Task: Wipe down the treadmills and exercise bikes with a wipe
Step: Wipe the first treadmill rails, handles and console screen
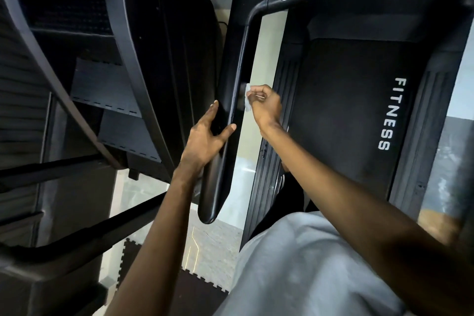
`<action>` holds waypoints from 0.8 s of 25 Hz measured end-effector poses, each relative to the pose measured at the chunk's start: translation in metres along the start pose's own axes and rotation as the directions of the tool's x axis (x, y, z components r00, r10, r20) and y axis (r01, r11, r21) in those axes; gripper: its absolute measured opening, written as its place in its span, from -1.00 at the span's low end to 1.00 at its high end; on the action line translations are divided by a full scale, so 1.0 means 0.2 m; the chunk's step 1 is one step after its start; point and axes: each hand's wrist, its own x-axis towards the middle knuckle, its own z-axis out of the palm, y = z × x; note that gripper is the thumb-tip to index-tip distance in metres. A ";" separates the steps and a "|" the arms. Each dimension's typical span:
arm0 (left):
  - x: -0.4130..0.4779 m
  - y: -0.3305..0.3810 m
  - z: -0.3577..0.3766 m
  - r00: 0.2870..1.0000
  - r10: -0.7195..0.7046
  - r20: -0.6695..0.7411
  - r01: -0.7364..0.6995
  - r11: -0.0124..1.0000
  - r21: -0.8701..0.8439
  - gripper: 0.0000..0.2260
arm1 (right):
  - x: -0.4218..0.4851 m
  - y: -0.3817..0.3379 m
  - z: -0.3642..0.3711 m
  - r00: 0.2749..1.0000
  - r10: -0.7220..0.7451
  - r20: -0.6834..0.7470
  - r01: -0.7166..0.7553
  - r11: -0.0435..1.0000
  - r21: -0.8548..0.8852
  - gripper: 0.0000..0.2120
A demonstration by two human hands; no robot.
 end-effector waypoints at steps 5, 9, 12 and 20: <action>0.06 0.05 -0.02 0.999 -0.039 0.013 0.038 0.999 0.038 -0.27 | 0.04 -0.07 0.01 0.991 -0.129 -0.020 0.130 0.987 0.089 -0.92; 0.08 0.06 -0.03 0.998 -0.062 0.002 0.062 0.998 -0.011 -0.27 | 0.01 -0.17 0.02 0.982 -0.178 -0.060 0.182 0.980 0.083 -0.94; 0.10 0.06 -0.04 0.998 -0.064 0.021 0.064 0.998 -0.019 -0.25 | -0.09 -0.17 -0.01 0.954 -0.300 0.014 0.299 0.953 0.058 -0.95; 0.11 0.05 -0.06 0.999 -0.039 0.036 0.038 0.999 0.017 -0.24 | 0.05 -0.26 0.02 0.930 -0.357 -0.082 0.353 0.934 -0.057 -0.92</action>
